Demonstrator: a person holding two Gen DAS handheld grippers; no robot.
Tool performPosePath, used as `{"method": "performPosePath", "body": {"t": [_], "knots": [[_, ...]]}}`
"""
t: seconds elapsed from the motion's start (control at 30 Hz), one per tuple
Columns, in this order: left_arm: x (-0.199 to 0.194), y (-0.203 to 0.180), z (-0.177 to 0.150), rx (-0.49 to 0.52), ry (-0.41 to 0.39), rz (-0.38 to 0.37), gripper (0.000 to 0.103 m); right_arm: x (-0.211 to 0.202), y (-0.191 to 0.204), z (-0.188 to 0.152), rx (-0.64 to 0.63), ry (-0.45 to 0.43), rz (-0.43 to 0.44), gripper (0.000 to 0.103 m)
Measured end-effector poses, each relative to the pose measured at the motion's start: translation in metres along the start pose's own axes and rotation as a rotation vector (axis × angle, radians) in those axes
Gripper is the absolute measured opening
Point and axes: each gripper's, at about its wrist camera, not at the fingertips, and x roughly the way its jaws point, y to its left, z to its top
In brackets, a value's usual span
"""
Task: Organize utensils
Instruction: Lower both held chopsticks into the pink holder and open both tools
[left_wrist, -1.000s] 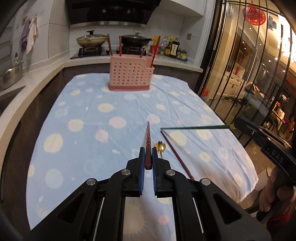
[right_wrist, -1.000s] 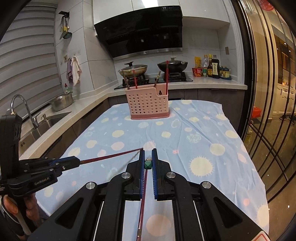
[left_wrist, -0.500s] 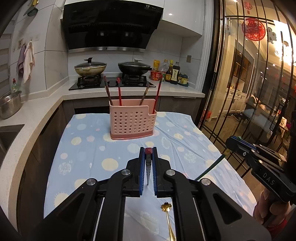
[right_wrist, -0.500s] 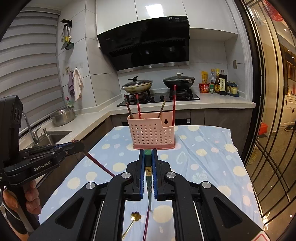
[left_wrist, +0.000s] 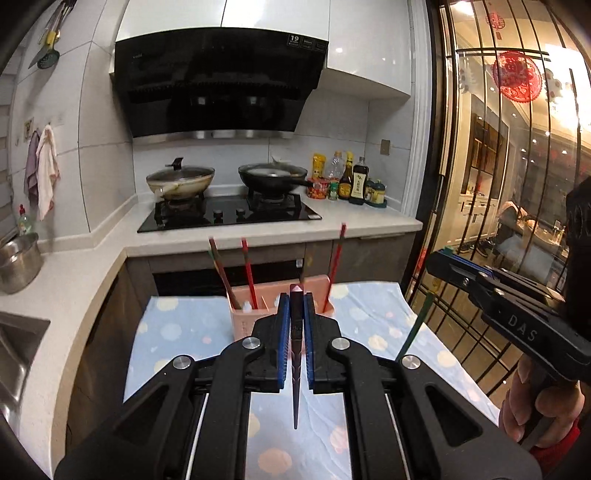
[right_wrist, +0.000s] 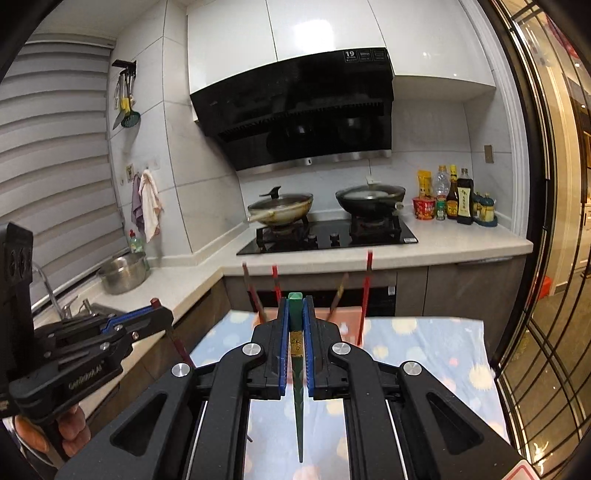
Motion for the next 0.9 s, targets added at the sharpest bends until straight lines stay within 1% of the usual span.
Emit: {"method": "performPosePath", "body": {"t": [0.23, 0.33, 0.47, 0.57, 0.67, 0.8, 0.9], "knots": [[0.034, 0.012, 0.067, 0.022, -0.048, 0.050, 0.007, 0.053, 0.009, 0.073, -0.018, -0.065, -0.031, 0.007], [0.042, 0.013, 0.090, 0.033, -0.069, 0.068, 0.007, 0.074, 0.011, 0.096, -0.018, -0.092, -0.045, 0.007], [0.060, 0.019, 0.114, 0.039, -0.086, 0.081, 0.007, 0.103, 0.010, 0.116, -0.004, -0.104, -0.054, 0.007], [0.075, 0.028, 0.121, 0.032, -0.080, 0.086, 0.007, 0.124, 0.008, 0.118, -0.006, -0.091, -0.057, 0.007], [0.093, 0.036, 0.116, 0.017, -0.055, 0.087, 0.007, 0.144, 0.004, 0.109, -0.012, -0.057, -0.056, 0.007], [0.119, 0.044, 0.098, 0.000, 0.000, 0.084, 0.007, 0.170, -0.002, 0.082, 0.000, 0.014, -0.040, 0.007], [0.135, 0.047, 0.082, -0.011, 0.042, 0.082, 0.007, 0.189, -0.005, 0.059, -0.001, 0.069, -0.048, 0.007]]}}
